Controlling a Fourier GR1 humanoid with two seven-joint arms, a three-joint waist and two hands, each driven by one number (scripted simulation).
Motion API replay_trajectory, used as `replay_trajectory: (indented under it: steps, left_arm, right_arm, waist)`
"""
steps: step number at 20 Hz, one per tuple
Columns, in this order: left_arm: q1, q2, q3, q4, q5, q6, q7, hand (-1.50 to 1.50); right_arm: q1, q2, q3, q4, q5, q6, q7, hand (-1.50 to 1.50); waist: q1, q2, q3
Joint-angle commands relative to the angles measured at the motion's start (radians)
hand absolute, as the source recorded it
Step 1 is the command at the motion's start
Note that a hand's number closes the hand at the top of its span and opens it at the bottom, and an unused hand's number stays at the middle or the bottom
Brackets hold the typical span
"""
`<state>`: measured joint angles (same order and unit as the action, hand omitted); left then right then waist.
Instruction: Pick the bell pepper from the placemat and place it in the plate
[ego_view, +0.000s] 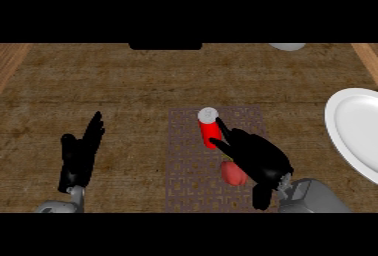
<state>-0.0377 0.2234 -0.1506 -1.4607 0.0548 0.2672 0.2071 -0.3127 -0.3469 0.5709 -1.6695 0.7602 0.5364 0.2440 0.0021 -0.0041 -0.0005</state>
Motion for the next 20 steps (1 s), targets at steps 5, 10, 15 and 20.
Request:
replay_trajectory:
  steps: [5,10,15,20]
  left_arm:
    - [-0.002,-0.023,0.055,0.066,-0.014,-0.051,-0.052,0.0]
    - [0.028,-0.026,0.055,0.028,-0.028,-0.071,-0.045,0.0]
    - [0.017,-0.009,0.065,-0.07,-0.058,-0.064,0.071,0.0]
    - [-0.03,-0.089,0.048,0.062,-0.088,-0.025,-0.021,0.0]
  right_arm:
    - [0.013,0.082,-0.004,0.108,0.122,-0.005,-0.073,-1.5]
    - [0.015,0.069,0.014,0.133,0.202,-0.046,-0.171,1.5]
    - [-0.044,0.061,-0.081,0.173,0.228,-0.064,-0.26,1.5]
    - [0.011,0.069,-0.084,0.111,0.316,-0.225,-0.226,1.5]
  waist:
    - [0.0,0.004,0.0]
    - [0.001,0.004,0.0]
    - [0.003,0.003,0.001]
    - [-0.006,0.003,0.001]
